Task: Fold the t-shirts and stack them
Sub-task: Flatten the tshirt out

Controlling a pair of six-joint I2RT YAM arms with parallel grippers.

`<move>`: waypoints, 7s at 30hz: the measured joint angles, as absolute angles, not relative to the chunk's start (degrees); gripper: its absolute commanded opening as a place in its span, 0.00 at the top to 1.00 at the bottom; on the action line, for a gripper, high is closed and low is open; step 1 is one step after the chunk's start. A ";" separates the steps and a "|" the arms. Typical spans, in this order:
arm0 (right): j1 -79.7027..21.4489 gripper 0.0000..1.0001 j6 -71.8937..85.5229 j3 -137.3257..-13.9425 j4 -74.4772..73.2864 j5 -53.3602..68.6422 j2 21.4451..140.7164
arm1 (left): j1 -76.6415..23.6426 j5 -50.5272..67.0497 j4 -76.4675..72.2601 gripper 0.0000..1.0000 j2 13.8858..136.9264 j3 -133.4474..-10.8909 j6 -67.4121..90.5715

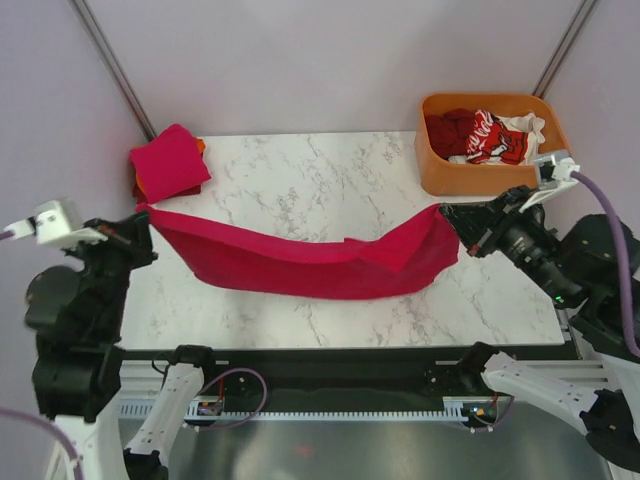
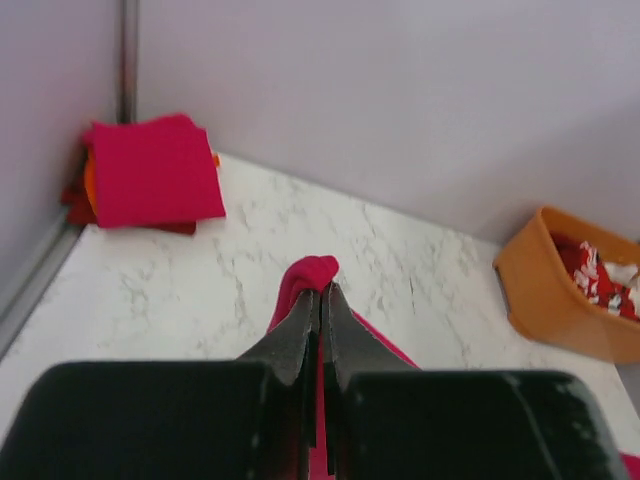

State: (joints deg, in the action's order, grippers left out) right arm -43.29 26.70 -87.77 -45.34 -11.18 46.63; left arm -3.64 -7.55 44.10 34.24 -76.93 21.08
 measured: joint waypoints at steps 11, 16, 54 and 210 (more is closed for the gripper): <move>-42.59 1.00 18.98 -98.00 -44.58 -3.40 39.86 | -5.21 -13.28 48.05 0.98 24.49 -90.15 18.39; -40.58 1.00 16.05 -102.63 -39.83 2.92 36.88 | -5.41 -12.82 46.37 0.98 20.75 -90.61 18.61; -23.70 0.02 12.34 -142.52 -37.06 -15.53 139.96 | 1.15 -6.42 40.58 0.11 119.37 -95.64 20.95; -48.42 0.06 44.18 -32.73 -28.73 9.50 54.59 | -11.99 -14.83 65.32 0.98 61.08 -60.12 35.38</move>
